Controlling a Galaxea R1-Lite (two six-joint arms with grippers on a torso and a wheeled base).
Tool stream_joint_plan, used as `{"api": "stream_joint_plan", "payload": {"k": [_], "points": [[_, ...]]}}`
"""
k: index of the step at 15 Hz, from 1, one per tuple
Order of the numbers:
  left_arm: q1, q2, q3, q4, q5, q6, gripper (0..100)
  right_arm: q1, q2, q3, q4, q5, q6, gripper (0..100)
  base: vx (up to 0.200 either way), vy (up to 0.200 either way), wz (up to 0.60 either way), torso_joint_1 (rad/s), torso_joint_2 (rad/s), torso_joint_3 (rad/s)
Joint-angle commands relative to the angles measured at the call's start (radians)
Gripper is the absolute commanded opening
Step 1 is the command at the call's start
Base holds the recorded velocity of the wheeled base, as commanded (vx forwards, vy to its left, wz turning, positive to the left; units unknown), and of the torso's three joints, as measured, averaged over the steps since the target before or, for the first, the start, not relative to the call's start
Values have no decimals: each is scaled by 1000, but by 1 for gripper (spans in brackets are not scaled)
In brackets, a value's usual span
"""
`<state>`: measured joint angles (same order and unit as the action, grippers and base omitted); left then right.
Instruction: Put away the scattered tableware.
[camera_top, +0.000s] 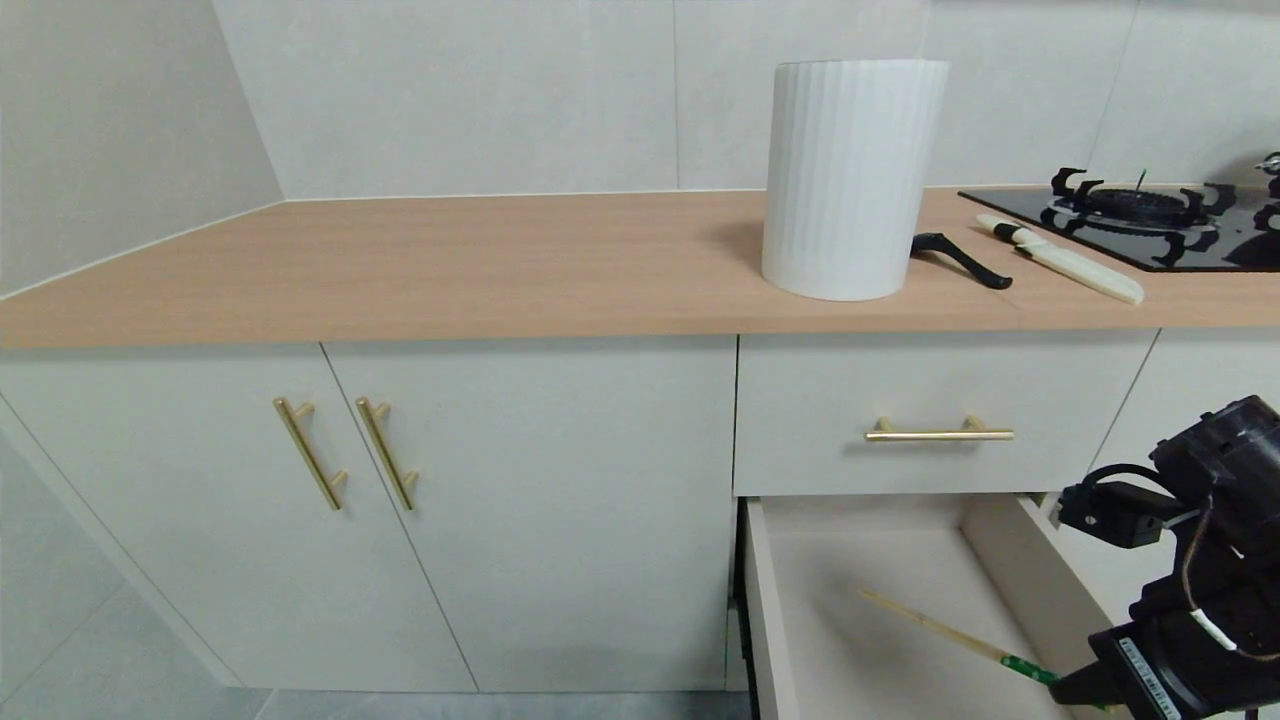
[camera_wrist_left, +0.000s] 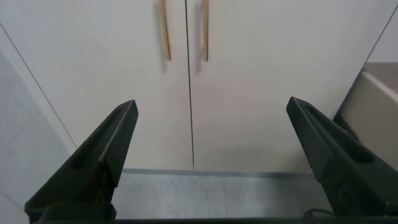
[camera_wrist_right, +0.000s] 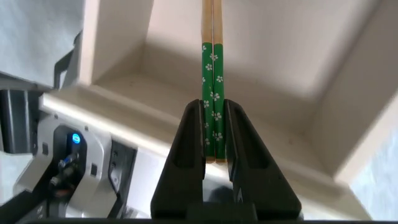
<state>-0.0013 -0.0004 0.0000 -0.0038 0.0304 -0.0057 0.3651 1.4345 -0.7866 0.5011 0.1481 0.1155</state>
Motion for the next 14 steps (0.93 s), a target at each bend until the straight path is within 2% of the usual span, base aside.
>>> {"api": "stream_joint_plan", "payload": {"k": [1, 7, 9, 12, 14], "points": [[0, 0, 0, -2, 0, 0, 100, 11, 0, 18, -29, -2, 1, 0, 0, 0, 0, -76, 276, 193], [0, 0, 0, -2, 0, 0, 100, 52, 24, 46, -119, -2, 7, 0, 0, 0, 0, -11, 52, 31], [0, 0, 0, -2, 0, 0, 100, 71, 155, 58, -236, -13, 41, 0, 0, 0, 0, 0, 0, 0], [-2, 0, 0, -2, 0, 0, 100, 83, 380, 58, -420, -107, 135, 0, 0, 0, 0, 0, 0, 0], [0, 0, 0, -2, 0, 0, 100, 120, 469, 70, -527, -116, 182, 0, 0, 0, 0, 0, 0, 0]]}}
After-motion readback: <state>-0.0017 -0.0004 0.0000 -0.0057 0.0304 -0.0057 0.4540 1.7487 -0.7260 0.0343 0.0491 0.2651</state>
